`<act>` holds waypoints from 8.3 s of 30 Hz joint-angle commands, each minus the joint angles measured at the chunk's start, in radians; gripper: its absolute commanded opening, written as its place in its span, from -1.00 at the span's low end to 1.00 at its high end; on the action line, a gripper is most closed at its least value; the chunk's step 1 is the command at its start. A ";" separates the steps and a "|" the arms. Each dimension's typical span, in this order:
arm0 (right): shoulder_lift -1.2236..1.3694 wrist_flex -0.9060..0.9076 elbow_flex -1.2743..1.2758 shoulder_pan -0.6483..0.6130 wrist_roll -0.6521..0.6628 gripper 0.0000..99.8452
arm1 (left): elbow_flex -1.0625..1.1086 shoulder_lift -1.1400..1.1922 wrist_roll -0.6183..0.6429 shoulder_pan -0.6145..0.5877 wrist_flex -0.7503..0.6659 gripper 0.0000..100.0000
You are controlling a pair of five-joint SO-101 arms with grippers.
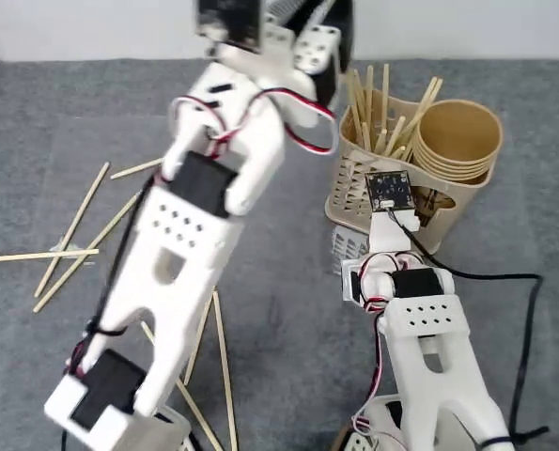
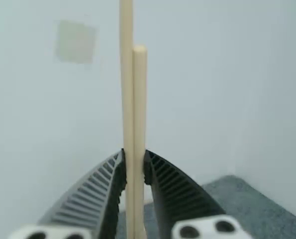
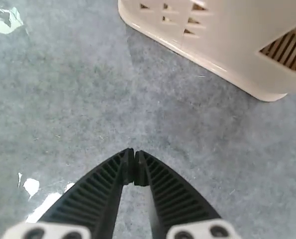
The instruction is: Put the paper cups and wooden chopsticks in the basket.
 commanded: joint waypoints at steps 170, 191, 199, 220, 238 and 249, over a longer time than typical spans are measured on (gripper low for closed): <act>-0.294 0.001 0.080 0.094 0.052 -0.98 | 0.513 -0.187 0.028 0.092 -0.408 -0.98; -0.292 0.001 0.080 0.096 0.055 -0.98 | 0.429 -0.017 0.032 0.068 -0.126 -0.62; -0.291 0.001 0.080 0.090 0.051 -0.98 | 0.426 -0.282 0.028 -0.078 0.138 -0.62; -0.291 -0.001 0.084 0.045 0.048 -0.98 | 0.562 -0.575 -0.730 -0.677 0.951 -0.62; -0.291 0.001 0.084 0.045 0.048 -0.98 | 1.041 -0.574 -1.278 -1.099 0.658 -0.38; -0.291 0.001 0.084 0.044 0.048 -0.98 | 1.043 -0.419 -1.412 -1.160 0.577 -0.49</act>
